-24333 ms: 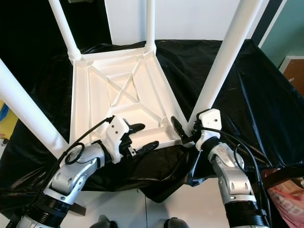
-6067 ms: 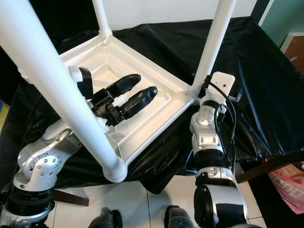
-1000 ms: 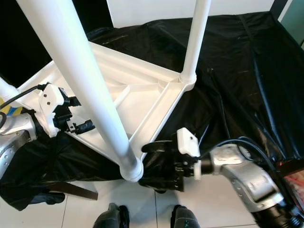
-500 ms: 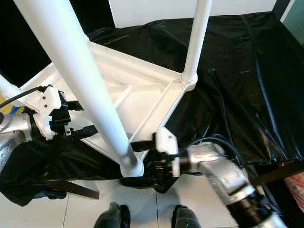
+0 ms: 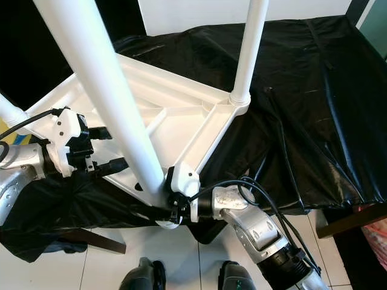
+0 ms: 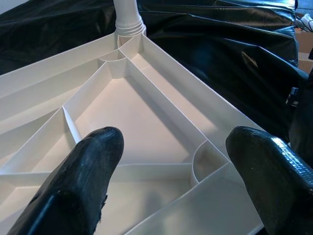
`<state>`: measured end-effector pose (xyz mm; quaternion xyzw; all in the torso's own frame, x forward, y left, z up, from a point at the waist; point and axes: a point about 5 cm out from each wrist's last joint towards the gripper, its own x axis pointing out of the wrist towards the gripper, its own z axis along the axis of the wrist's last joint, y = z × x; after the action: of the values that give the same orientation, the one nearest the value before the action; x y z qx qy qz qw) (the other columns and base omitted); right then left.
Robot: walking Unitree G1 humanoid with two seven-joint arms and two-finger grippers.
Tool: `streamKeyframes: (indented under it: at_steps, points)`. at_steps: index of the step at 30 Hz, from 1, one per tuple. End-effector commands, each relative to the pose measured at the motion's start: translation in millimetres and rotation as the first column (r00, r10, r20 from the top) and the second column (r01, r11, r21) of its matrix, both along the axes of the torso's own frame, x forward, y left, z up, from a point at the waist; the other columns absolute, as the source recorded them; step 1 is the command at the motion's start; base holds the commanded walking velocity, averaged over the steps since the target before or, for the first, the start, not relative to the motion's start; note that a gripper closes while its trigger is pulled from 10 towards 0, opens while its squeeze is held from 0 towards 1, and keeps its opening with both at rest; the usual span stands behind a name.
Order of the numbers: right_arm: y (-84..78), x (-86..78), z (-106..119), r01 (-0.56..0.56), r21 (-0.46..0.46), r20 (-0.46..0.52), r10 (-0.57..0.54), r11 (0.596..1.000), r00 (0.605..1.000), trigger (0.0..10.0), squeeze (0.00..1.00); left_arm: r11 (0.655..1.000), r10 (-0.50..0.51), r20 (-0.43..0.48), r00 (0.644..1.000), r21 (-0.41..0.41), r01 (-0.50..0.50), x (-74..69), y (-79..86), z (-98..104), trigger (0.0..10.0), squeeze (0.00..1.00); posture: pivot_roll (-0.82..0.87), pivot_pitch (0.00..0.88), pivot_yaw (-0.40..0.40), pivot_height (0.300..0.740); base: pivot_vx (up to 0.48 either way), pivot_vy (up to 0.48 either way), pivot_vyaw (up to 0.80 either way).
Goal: Building children table
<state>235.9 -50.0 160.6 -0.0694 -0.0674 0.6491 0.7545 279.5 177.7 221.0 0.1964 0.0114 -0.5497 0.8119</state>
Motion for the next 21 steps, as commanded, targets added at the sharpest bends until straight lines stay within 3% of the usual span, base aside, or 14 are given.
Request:
streamKeyframes:
  at_steps: [1, 4, 7, 8, 10, 12, 13, 14, 21]
  points:
    - [-9.1, 4.8, -5, 0.048, -0.012, -0.032, -0.049, 0.999, 0.998, 0.0, 0.00, 1.000, -0.004, -0.022, 1.000, 0.020, 0.005, -0.9, 3.7, -3, 10.0, 0.00, 0.01, 0.166, 0.088, 0.740, 0.000, 0.000, 0.00]
    - [-44.0, 17.6, -7, 0.131, -0.063, -0.018, -0.132, 0.989, 0.991, 0.0, 0.00, 1.000, -0.013, -0.026, 1.000, 0.018, 0.014, 1.1, 1.4, -4, 10.0, 0.00, 0.00, 0.167, 0.092, 0.740, 0.000, 0.000, 0.00]
    - [-54.8, 20.1, -7, 0.152, -0.083, -0.014, -0.153, 0.985, 0.988, 0.0, 0.00, 1.000, -0.015, -0.026, 1.000, 0.016, 0.015, 1.8, 0.8, -5, 10.0, 0.00, -0.01, 0.168, 0.095, 0.740, 0.000, 0.000, 0.00]
    - [-66.6, 21.6, -10, 0.173, -0.111, -0.014, -0.175, 0.979, 0.984, 0.0, 0.00, 1.000, -0.017, -0.027, 0.999, 0.015, 0.017, 2.1, 0.2, -5, 10.0, 0.00, -0.01, 0.168, 0.098, 0.740, 0.000, 0.000, 0.00]
    - [-66.6, 21.6, -10, 0.173, -0.111, -0.014, -0.175, 0.979, 0.984, 0.0, 0.00, 1.000, -0.017, -0.027, 0.999, 0.015, 0.017, 2.1, 0.2, -5, 10.0, 0.00, -0.01, 0.168, 0.098, 0.740, 0.000, 0.000, 0.00]
    - [-88.5, 24.3, -15, 0.225, -0.152, -0.023, -0.231, 0.962, 0.973, 0.0, 0.00, 1.000, -0.020, -0.029, 0.999, 0.013, 0.020, 2.2, -0.2, -6, 10.0, 0.00, -0.01, 0.171, 0.100, 0.740, 0.000, 0.000, 0.00]
    - [-88.5, 24.3, -15, 0.225, -0.152, -0.023, -0.231, 0.962, 0.973, 0.0, 0.00, 1.000, -0.020, -0.029, 0.999, 0.013, 0.020, 2.2, -0.2, -6, 10.0, 0.00, -0.01, 0.171, 0.100, 0.740, 0.000, 0.000, 0.00]
    - [-109.5, 28.1, -19, 0.290, -0.178, -0.033, -0.300, 0.940, 0.953, 0.0, 0.00, 1.000, -0.019, -0.030, 0.999, 0.013, 0.019, 2.5, 0.0, -6, 10.0, 0.00, -0.01, 0.172, 0.100, 0.740, 0.000, 0.000, 0.00]
    - [-140.3, 36.0, -22, 0.405, -0.199, -0.025, -0.418, 0.892, 0.908, 0.0, 0.00, 1.000, -0.018, -0.032, 0.999, 0.014, 0.018, 2.8, 1.0, -6, 10.0, 0.00, -0.01, 0.172, 0.106, 0.740, 0.000, 0.000, 0.00]
